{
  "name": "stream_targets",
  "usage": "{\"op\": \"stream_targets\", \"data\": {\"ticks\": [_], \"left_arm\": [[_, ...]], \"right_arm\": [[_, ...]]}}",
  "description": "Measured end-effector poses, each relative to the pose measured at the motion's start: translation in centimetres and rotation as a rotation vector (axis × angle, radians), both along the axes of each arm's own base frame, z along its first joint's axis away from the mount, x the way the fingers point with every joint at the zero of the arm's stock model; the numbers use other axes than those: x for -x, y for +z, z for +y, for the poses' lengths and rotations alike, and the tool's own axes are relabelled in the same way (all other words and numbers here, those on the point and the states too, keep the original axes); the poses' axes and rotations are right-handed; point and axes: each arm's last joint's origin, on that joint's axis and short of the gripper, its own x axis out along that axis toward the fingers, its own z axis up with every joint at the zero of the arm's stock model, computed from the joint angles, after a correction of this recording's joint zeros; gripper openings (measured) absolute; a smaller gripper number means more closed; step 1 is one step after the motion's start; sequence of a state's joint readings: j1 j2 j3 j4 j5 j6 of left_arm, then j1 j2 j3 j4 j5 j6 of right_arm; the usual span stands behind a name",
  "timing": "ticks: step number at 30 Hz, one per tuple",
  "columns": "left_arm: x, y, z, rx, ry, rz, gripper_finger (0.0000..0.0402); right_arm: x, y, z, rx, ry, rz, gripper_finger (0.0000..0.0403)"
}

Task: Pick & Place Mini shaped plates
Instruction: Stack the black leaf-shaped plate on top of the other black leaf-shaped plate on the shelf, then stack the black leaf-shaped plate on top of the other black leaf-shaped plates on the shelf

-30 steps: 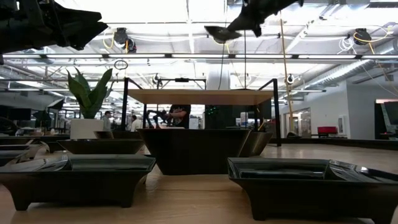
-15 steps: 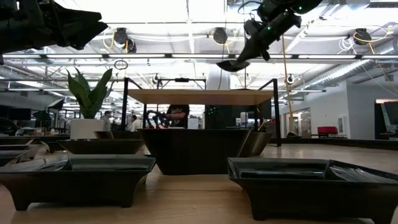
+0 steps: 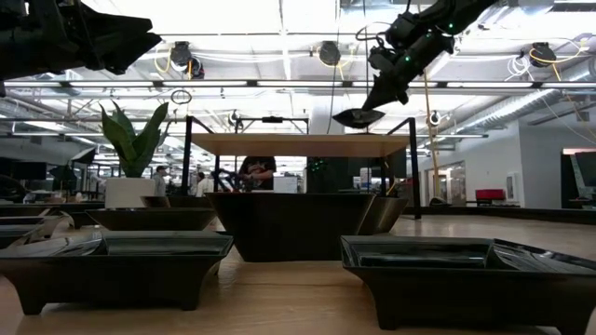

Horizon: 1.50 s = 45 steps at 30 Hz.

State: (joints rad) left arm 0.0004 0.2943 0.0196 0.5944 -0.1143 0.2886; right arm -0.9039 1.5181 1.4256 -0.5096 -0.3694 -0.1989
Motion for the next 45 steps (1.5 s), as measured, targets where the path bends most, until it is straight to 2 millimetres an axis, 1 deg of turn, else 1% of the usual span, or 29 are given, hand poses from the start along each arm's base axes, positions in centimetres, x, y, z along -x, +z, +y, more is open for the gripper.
{"op": "stream_targets", "data": {"ticks": [9, 26, 30, 40, 43, 45], "left_arm": [[0.0, 0.0, 0.0, 0.001, 0.000, 0.000, 0.0267], [0.0, 0.0, 0.0, 0.001, 0.000, 0.000, 0.0267], [0.0, 0.0, 0.0, 0.001, 0.000, 0.000, 0.0267], [0.0, 0.0, 0.0, 0.001, 0.000, 0.000, 0.0267], [0.0, 0.0, 0.0, 0.001, 0.000, 0.000, 0.0267], [0.0, 0.0, 0.0, 0.007, -0.002, -0.001, 0.0267]], "right_arm": [[0.0, -1.3, 0.1, -0.016, 0.002, 0.017, 0.0000], [0.1, -1.4, 0.1, -0.016, -0.003, 0.022, 0.0003], [0.2, -1.4, -0.1, 0.013, -0.056, 0.059, 0.0018], [0.3, -1.3, 0.0, 0.022, -0.084, 0.065, 0.0072], [0.3, -0.6, 0.4, 0.019, -0.102, 0.033, 0.0081], [0.5, 0.3, 0.7, 0.041, -0.111, -0.011, 0.0084]]}}
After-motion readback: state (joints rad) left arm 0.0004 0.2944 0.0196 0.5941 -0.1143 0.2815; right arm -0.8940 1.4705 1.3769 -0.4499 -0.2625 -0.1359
